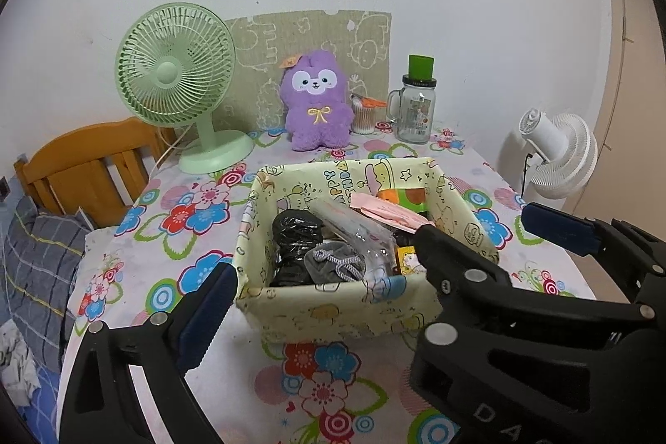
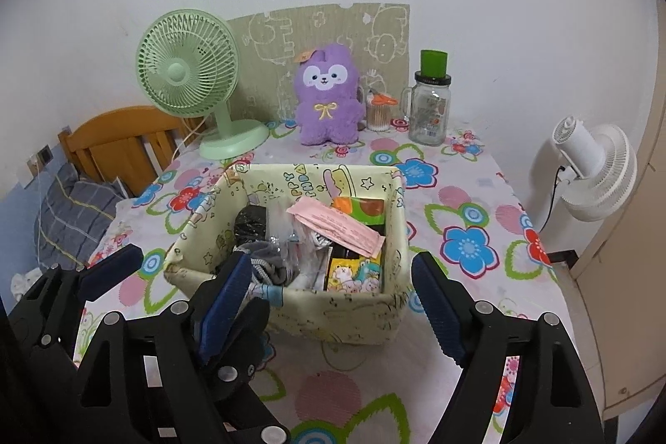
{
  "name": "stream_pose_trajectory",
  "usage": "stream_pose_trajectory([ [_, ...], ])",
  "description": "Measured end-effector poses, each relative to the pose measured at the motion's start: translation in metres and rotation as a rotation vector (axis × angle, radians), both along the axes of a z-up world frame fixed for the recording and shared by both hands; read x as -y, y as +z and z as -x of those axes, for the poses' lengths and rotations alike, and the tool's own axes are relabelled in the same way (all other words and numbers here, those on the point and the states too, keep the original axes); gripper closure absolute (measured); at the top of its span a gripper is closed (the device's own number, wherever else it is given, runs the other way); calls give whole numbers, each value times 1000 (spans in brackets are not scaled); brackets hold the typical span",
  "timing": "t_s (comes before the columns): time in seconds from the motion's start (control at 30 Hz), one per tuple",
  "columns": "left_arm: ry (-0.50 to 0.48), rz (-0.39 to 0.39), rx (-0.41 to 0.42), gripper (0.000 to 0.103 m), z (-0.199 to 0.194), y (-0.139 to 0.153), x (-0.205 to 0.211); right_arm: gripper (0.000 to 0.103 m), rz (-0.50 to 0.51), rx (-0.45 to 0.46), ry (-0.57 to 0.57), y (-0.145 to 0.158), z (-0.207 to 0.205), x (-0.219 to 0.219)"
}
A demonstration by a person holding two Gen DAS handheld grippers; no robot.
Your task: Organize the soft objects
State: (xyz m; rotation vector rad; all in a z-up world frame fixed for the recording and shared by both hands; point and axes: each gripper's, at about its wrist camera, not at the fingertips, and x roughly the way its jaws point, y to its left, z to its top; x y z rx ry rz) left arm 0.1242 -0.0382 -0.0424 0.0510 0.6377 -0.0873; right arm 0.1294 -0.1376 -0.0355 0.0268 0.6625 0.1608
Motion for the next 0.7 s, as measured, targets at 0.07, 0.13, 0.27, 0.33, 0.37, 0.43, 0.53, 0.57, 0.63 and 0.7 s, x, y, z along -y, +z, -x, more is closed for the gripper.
stream_pose_trajectory([
  [0.07,4,0,11,5,7,2,-1,21,-1,8,-3,2,5,1],
  [0.13,7,0,21,4,13,4,-2,21,-6,18,-8,4,12,3],
  [0.27,14,0,37,4,25,7,-5,21,-10,35,-19,8,26,7],
  [0.33,18,1,46,3,31,9,-7,21,-9,45,-26,11,33,8],
  [0.37,21,2,52,3,34,9,-8,20,-9,50,-30,12,36,9],
  [0.43,26,4,63,2,40,11,-10,19,-8,60,-38,14,42,11],
  [0.53,33,5,72,2,48,13,-12,18,-12,69,-49,16,51,14],
  [0.57,35,7,77,2,51,14,-13,18,-12,72,-51,17,53,14],
  [0.63,39,5,85,2,56,17,-15,18,-11,83,-56,19,60,15],
  [0.7,44,7,101,0,62,20,-17,18,-12,92,-60,22,66,17],
])
